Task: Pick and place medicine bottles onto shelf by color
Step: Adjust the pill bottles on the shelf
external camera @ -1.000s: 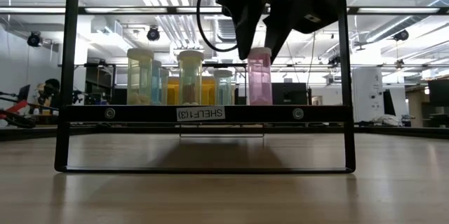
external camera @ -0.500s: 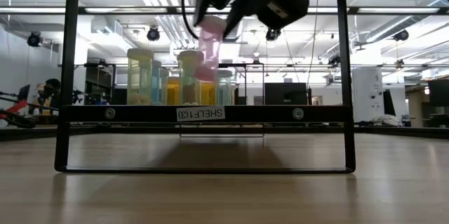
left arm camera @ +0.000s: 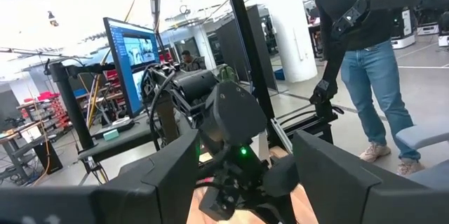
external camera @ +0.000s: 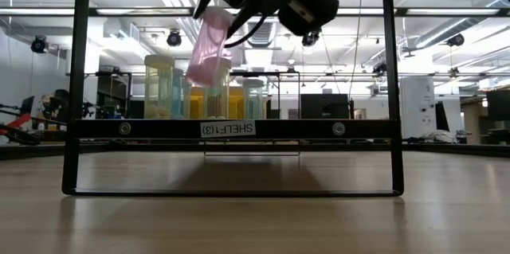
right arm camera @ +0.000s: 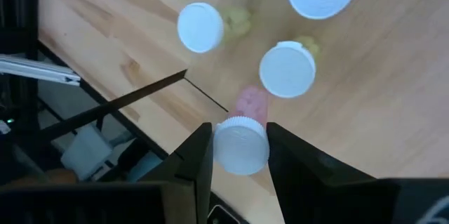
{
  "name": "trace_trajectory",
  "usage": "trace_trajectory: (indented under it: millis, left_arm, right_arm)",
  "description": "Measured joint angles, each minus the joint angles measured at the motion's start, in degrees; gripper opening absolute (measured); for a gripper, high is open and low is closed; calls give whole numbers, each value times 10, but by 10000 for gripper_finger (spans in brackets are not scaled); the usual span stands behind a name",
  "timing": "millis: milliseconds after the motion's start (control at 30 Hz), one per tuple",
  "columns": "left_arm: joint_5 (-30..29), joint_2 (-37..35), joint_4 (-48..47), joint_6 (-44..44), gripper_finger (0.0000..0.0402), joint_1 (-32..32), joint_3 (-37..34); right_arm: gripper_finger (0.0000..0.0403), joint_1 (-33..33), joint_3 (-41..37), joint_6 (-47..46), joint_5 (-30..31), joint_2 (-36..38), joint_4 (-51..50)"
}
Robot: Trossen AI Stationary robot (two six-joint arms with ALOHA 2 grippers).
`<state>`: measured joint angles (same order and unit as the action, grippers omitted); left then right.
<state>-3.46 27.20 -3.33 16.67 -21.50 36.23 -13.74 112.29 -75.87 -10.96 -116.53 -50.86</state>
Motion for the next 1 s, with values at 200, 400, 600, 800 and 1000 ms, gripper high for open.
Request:
trace_trajectory:
  millis: [200,400,600,800,1000]
  left_arm:
    - [0,0,-1,0,212,0,0]
    - [0,0,-1,0,212,0,0]
    - [0,1,-1,0,212,0,0]
    - [0,0,-1,0,212,0,0]
    - [0,0,-1,1,212,0,0]
  right_arm:
    - [107,-4,0,8,-5,-13,1]
    - [107,-5,0,23,-6,-14,-25]
    - [107,-10,0,35,-3,-14,-77]
    - [107,-14,-2,42,0,-14,-73]
    - [137,-15,-2,40,3,-16,-72]
